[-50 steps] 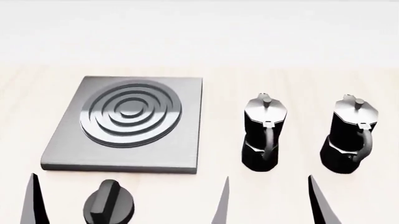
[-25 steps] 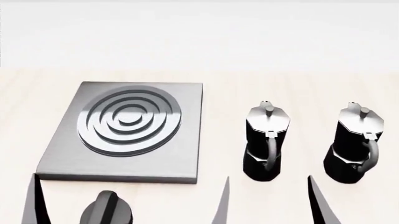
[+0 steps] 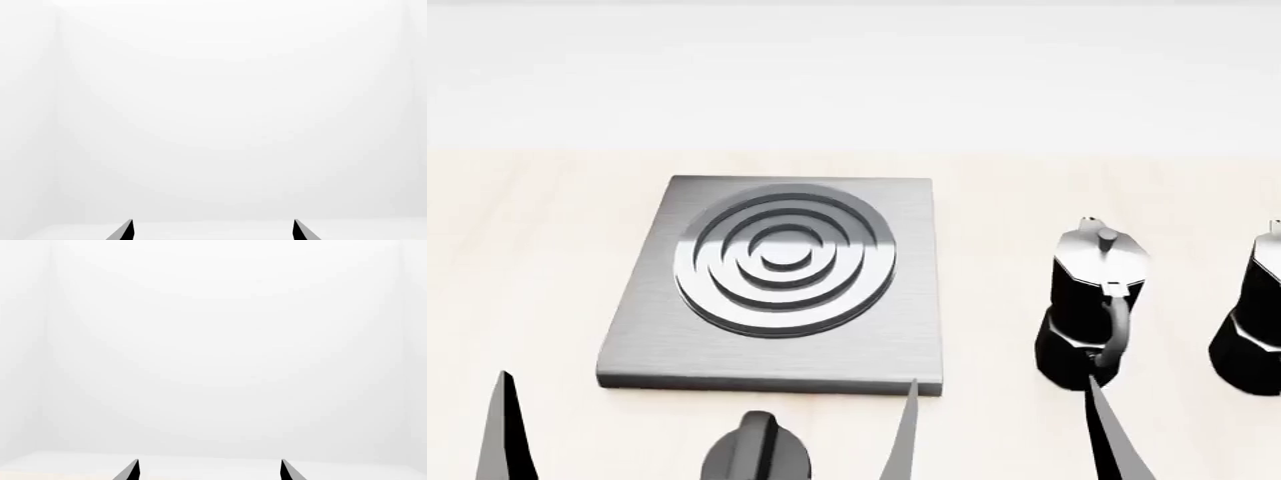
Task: Put both moka pots on the stove.
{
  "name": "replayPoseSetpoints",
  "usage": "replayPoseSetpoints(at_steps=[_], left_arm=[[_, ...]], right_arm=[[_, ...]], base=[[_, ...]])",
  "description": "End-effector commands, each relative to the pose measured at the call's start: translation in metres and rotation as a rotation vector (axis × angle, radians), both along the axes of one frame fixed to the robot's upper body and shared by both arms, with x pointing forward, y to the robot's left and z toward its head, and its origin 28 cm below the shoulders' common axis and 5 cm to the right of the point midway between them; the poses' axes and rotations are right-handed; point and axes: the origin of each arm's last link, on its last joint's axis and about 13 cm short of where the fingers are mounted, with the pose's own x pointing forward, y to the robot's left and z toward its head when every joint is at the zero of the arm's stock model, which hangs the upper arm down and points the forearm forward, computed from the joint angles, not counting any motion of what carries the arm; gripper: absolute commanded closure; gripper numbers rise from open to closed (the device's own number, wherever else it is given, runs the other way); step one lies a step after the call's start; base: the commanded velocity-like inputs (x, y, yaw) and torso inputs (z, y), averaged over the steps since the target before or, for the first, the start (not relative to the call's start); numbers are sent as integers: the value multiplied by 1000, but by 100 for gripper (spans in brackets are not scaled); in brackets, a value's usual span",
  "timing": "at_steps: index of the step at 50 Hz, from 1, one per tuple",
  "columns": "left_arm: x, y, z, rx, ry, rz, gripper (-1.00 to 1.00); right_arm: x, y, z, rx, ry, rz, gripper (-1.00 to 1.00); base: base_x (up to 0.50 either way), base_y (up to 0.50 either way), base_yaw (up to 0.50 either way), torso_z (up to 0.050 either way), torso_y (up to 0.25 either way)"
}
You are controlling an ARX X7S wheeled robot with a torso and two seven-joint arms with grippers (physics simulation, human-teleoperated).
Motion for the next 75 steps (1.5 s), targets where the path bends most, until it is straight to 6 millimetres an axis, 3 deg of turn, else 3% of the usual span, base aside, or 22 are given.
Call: replayPoseSetpoints(at_steps=[1,22,28,32,35,47,59,61,75], left_arm=[[0,0,0,1,1,-1,-100],[0,-2,-1,5,5,-6,-100],[-1,-2,0,5,4,-4,-100],[1,-1,-2,3,6,-5,-100],[1,0,-2,1,5,-3,-100],[1,1,0,1,2,3,-100],[1,1,1,1,3,8,-100],[1,1,0,2,2,7,-100],[1,1,0,2,3,9,-100]], right_arm=[[0,0,-1,0,0,-3,-100],[3,0,5,-5,40,-25,-100],[8,-1,22,-16,52,-22,-100],[16,-4,43,-3,62,-17,-100],[33,-10,58,-57,57,-52,-100],[70,-41,87,-114,128,-103,-100],[94,-76,95,-74,265,-80,-100],[99,-81,93,-124,266,-140,-100],[132,-108,83,-90,415,-133,-100]], base=[[0,266,0,0,0],[0,73,0,0,0],[0,0,0,0,0],[0,0,0,0,0],[0,0,0,0,0],[0,0,0,0,0],[0,0,0,0,0],[0,0,0,0,0],[0,0,0,0,0]])
